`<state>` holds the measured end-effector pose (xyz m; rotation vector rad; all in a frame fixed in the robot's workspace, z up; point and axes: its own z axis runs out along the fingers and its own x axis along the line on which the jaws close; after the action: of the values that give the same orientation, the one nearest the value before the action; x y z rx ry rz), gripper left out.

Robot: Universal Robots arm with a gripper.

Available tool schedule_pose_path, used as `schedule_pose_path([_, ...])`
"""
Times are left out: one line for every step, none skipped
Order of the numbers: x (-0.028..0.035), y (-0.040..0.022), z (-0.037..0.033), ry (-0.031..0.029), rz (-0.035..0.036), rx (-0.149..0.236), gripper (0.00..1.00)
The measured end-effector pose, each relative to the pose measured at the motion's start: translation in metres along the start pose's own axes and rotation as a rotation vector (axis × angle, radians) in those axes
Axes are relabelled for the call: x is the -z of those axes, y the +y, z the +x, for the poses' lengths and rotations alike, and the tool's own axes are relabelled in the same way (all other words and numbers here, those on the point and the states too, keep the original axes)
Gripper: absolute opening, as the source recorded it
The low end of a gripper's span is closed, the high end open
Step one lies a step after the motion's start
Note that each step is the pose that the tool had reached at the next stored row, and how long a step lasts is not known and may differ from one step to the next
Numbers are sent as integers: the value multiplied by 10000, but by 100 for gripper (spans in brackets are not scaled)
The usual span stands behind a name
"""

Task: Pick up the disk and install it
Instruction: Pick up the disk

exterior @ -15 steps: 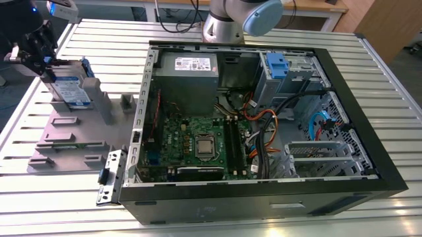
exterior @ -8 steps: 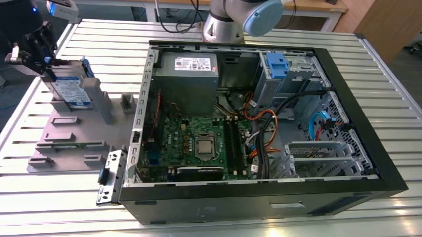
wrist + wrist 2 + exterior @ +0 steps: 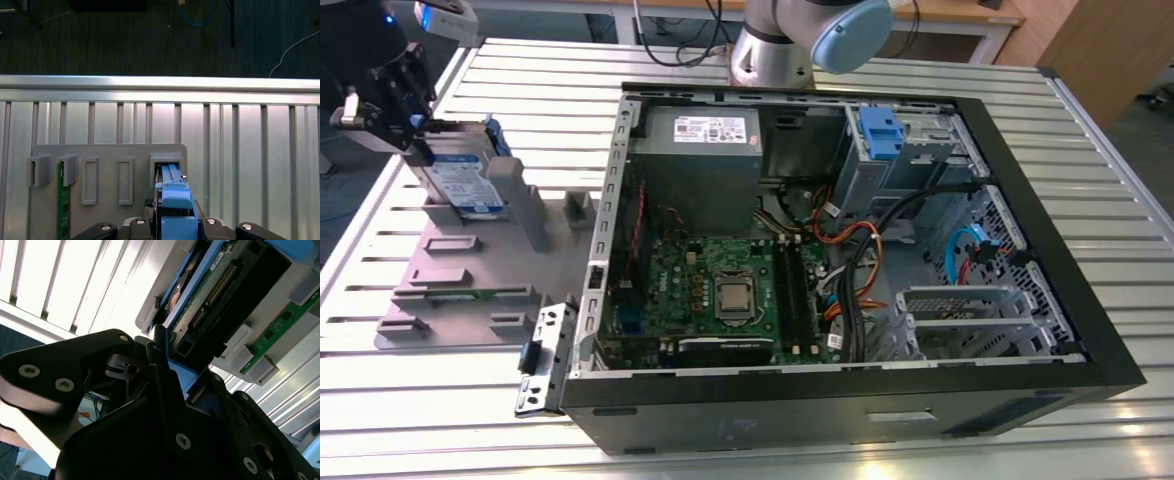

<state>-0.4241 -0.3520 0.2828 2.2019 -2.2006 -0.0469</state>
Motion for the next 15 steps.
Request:
schedule_pose_path([1,0,0,0,0,0,37])
schedule_pose_path([4,0,0,1,0,0,37])
schedule_pose_path([7,0,0,1,-1,0,37])
schedule_pose_path([9,1,0,1,-1,0,37])
schedule_pose_path([10,1,0,1,-1,0,37])
schedule_pose_path([13,1,0,1,-1,0,37])
schedule_pose_path([15,1,0,1,-1,0,37])
schedule_pose_path([18,1,0,1,-2,0,37])
schedule_pose_path([20,1,0,0,-1,0,37])
schedule_pose_path([28,1,0,1,0,0,37])
schedule_pose_path([30,1,0,0,0,0,37])
schedule_pose_path([32,2,0,1,-2,0,37])
schedule_pose_path([33,2,0,1,-2,0,37])
schedule_pose_path([36,2,0,1,-2,0,37])
schedule_pose_path([37,2,0,1,-2,0,37])
